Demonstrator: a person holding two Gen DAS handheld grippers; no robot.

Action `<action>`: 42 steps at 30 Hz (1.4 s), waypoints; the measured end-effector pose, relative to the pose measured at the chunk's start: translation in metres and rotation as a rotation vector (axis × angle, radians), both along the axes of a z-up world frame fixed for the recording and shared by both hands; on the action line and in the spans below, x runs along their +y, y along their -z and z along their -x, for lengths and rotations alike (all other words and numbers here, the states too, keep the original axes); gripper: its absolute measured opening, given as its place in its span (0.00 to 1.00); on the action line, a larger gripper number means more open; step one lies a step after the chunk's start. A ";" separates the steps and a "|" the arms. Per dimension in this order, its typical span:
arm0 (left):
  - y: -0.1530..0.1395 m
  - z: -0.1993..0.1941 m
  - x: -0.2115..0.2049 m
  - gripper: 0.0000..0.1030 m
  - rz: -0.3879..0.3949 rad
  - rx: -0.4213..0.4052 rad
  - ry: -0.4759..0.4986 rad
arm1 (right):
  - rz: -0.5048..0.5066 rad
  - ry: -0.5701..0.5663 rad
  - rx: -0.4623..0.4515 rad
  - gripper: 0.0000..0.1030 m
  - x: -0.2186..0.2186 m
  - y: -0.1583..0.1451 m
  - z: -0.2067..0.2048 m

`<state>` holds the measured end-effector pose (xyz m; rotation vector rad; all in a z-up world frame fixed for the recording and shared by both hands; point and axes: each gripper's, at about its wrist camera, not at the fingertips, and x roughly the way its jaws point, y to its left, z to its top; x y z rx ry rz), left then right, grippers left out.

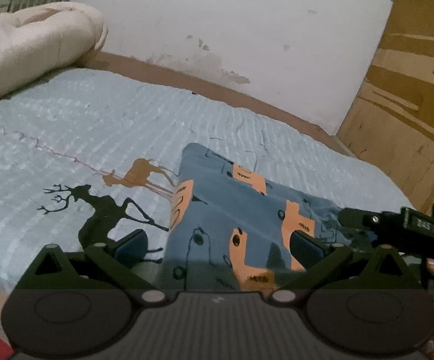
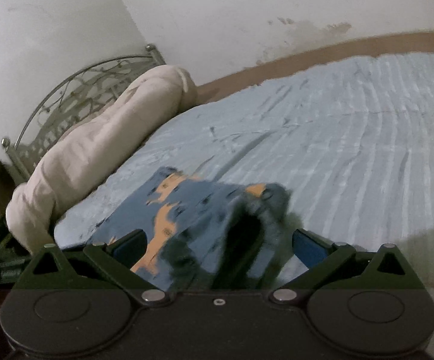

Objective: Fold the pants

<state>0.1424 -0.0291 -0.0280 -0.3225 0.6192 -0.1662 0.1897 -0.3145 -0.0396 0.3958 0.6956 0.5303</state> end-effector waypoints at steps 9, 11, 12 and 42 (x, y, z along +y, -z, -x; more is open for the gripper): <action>0.008 0.002 -0.002 0.99 -0.015 0.015 -0.007 | -0.178 -0.013 0.052 0.99 -0.009 0.018 -0.036; 0.010 0.003 -0.003 0.99 -0.022 0.014 -0.005 | -0.237 -0.030 0.022 0.99 -0.011 0.020 -0.033; 0.010 0.003 -0.004 0.99 -0.025 0.014 -0.005 | -0.263 -0.025 -0.001 0.99 -0.013 0.021 -0.029; 0.008 0.006 0.000 0.99 -0.024 0.024 -0.017 | -0.284 0.115 0.002 0.34 -0.023 0.037 -0.021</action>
